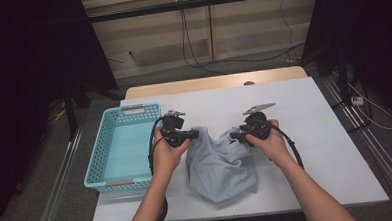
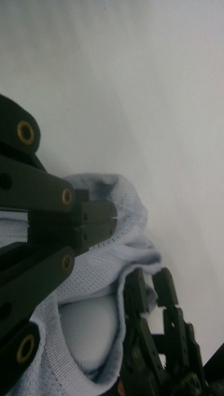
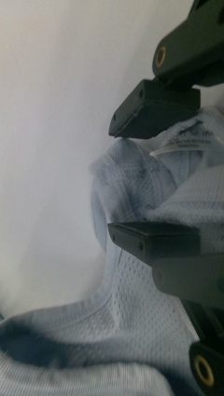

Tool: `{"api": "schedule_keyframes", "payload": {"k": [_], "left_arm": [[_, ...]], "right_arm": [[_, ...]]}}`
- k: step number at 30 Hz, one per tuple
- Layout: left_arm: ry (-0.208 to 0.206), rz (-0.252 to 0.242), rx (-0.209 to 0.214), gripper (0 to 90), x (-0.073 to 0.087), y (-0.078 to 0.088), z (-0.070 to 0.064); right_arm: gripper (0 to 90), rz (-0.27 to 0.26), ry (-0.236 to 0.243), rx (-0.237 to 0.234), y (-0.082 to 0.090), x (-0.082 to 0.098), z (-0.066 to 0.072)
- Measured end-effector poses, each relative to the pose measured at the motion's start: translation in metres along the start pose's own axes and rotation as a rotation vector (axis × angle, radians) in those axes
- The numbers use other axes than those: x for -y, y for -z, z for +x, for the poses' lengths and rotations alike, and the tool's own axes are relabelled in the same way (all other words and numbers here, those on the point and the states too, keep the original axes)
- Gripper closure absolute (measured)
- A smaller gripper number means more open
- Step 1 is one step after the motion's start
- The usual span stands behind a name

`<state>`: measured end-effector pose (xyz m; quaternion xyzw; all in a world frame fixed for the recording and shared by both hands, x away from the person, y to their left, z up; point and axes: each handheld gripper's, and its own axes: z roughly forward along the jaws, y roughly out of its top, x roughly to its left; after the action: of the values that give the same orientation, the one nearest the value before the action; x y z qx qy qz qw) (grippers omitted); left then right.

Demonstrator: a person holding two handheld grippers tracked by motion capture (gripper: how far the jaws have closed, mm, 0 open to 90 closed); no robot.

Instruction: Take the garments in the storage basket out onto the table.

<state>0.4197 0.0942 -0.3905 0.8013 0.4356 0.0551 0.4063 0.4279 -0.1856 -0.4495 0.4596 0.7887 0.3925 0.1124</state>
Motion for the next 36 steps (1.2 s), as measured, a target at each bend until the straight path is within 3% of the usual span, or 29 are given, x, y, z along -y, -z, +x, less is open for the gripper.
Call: {"api": "schedule_keyframes", "payload": {"k": [1, 3, 6, 9, 12, 14, 18, 27, 36], "left_arm": [[-0.002, 0.001, -0.001, 90.0, 0.000, 0.001, 0.001], [0.002, -0.006, -0.002, 90.0, 0.001, 0.003, 0.002], [0.008, -0.008, -0.001, 90.0, 0.001, 0.004, 0.004], [0.025, -0.031, 0.003, 90.0, -0.001, 0.009, 0.008], [0.030, -0.044, 0.010, 90.0, -0.004, 0.012, 0.008], [0.035, -0.054, 0.018, 90.0, -0.008, 0.016, 0.008], [0.025, -0.067, 0.025, 90.0, -0.014, 0.020, 0.006], [0.016, -0.094, 0.048, 90.0, -0.025, 0.023, -0.003], [0.000, -0.095, 0.071, 90.0, -0.028, 0.024, -0.008]], "right_arm": [[51.9, 0.006, -0.001, 0.003, -0.005, 0.001, 0.000], [81.7, 0.013, 0.023, 0.004, -0.009, 0.002, 0.003], [83.4, 0.007, 0.023, 0.003, -0.005, 0.001, 0.004], [84.6, -0.038, -0.007, -0.007, 0.018, -0.005, -0.003], [84.8, -0.063, -0.014, -0.010, 0.029, -0.008, -0.007], [85.0, -0.097, -0.011, -0.011, 0.049, -0.015, -0.010], [85.0, -0.119, 0.002, 0.004, 0.067, -0.020, -0.011], [85.0, -0.142, 0.004, 0.031, 0.085, -0.018, -0.013], [84.9, -0.147, -0.002, 0.050, 0.086, -0.010, -0.016]]}}
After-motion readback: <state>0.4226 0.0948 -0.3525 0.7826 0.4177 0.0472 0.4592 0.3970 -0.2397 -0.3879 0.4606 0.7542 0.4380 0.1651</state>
